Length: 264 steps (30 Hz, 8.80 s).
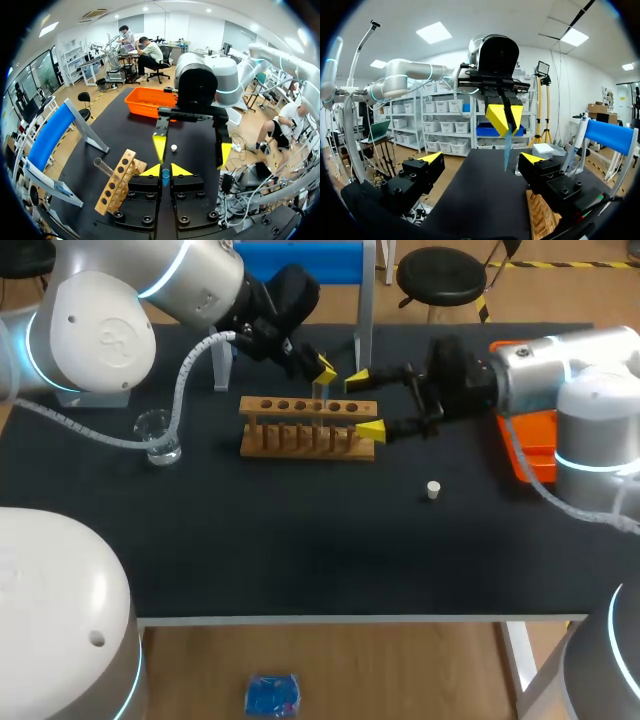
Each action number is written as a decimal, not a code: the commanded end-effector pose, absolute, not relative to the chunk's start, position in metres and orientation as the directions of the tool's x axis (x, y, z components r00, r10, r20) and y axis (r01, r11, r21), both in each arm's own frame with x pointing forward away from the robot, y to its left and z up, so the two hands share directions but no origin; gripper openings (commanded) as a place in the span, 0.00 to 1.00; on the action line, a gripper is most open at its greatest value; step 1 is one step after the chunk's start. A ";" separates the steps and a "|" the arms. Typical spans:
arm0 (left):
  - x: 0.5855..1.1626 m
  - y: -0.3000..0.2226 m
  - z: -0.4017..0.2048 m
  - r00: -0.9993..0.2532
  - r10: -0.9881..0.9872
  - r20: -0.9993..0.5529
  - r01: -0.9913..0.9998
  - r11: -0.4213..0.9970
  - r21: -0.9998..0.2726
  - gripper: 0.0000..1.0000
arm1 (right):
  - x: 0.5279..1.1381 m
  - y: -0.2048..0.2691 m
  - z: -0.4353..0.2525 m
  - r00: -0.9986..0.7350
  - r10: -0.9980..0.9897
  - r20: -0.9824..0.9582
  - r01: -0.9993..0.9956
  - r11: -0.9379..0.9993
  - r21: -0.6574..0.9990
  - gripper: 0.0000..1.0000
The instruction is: Invert the test tube, pick up the pipette, mount the tip to pipette, aspirate from beaker and dispense into the tube, eject the tip, return the pipette, and cap with the stopper.
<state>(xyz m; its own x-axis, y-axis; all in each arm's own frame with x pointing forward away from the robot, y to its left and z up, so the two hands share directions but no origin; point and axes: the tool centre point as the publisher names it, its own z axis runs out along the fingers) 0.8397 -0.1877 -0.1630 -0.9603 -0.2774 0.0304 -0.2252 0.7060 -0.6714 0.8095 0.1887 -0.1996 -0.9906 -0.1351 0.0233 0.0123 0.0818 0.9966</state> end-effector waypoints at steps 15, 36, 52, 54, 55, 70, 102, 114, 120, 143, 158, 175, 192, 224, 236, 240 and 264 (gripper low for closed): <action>0.840 -0.188 -0.162 -0.960 -0.278 0.031 -0.227 0.709 -0.668 0.00 | 0.829 0.223 -0.199 -0.988 -0.152 0.009 0.012 -0.016 1.000 1.00; 0.840 -0.188 -0.162 -0.960 -0.278 0.031 -0.227 0.709 -0.668 0.00 | 0.826 0.228 -0.193 -0.985 -0.170 0.011 0.016 -0.032 0.999 0.40; 0.840 -0.188 -0.162 -0.960 -0.278 0.031 -0.227 0.709 -0.668 0.00 | 0.825 0.232 -0.193 -0.985 -0.173 0.018 0.022 -0.021 1.000 0.28; 0.840 -0.188 -0.162 -0.960 -0.278 0.031 -0.227 0.709 -0.668 0.00 | 0.825 0.232 -0.193 -0.985 -0.172 0.019 0.023 -0.020 1.000 0.25; 0.840 -0.188 -0.162 -0.960 -0.278 0.031 -0.227 0.709 -0.668 0.00 | 0.825 0.233 -0.193 -0.985 -0.173 0.020 0.024 -0.021 1.000 0.20; 0.840 -0.188 -0.162 -0.960 -0.278 0.031 -0.227 0.709 -0.668 0.00 | 0.824 0.226 -0.194 -0.987 -0.159 0.027 0.030 -0.021 0.999 0.62; 0.840 -0.188 -0.162 -0.960 -0.278 0.031 -0.227 0.709 -0.668 0.00 | 0.824 0.229 -0.196 -0.984 -0.173 0.033 0.038 -0.026 0.999 0.00; 0.840 -0.188 -0.162 -0.960 -0.278 0.031 -0.227 0.709 -0.668 0.00 | 0.824 0.228 -0.196 -0.983 -0.179 0.031 0.036 -0.022 0.999 0.00; 0.840 -0.188 -0.162 -0.960 -0.278 0.031 -0.227 0.709 -0.668 1.00 | 0.823 0.225 -0.197 -0.983 -0.182 0.031 0.033 -0.007 0.999 0.00; 0.840 -0.188 -0.162 -0.960 -0.278 0.031 -0.227 0.709 -0.668 1.00 | 0.805 0.073 -0.208 -0.984 -0.176 0.002 -0.002 0.024 1.000 0.00; 0.840 -0.188 -0.162 -0.960 -0.278 0.031 -0.227 0.709 -0.668 1.00 | 0.800 0.017 -0.223 -0.990 -0.142 0.022 0.019 0.021 1.000 0.00; 0.840 -0.188 -0.162 -0.960 -0.278 0.031 -0.227 0.709 -0.668 1.00 | 0.791 0.006 -0.232 -0.985 -0.141 0.098 0.096 0.019 0.995 0.00; 0.840 -0.188 -0.162 -0.960 -0.278 0.031 -0.227 0.709 -0.668 1.00 | 0.791 0.006 -0.232 -0.985 -0.141 0.098 0.096 0.019 0.995 0.00; 0.968 -0.001 -0.158 -0.397 -0.918 0.028 -0.774 0.317 -0.549 1.00 | 0.791 0.006 -0.232 -0.985 -0.141 0.098 0.096 0.019 0.995 0.00; 0.993 -0.031 -0.157 -0.275 -0.961 -0.013 -0.742 0.221 -0.633 1.00 | 0.791 0.006 -0.232 -0.985 -0.141 0.098 0.096 0.019 0.995 0.00; 1.004 -0.033 -0.165 -0.244 -0.970 -0.003 -0.738 0.187 -0.648 1.00 | 0.791 0.006 -0.232 -0.985 -0.141 0.098 0.096 0.019 0.995 0.00; 1.074 -0.043 -0.189 -0.184 -0.983 0.010 -0.643 0.113 -0.758 1.00 | 0.791 0.006 -0.232 -0.985 -0.141 0.098 0.096 0.019 0.995 0.00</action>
<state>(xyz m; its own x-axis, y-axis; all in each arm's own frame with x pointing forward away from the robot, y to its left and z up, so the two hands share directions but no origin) 1.0624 -0.0373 -0.1843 -0.1911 -0.9815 0.0098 -0.6427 0.1176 -0.7571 0.7912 0.0068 -0.2328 -0.9854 -0.1400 0.0970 0.0956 0.0168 0.9953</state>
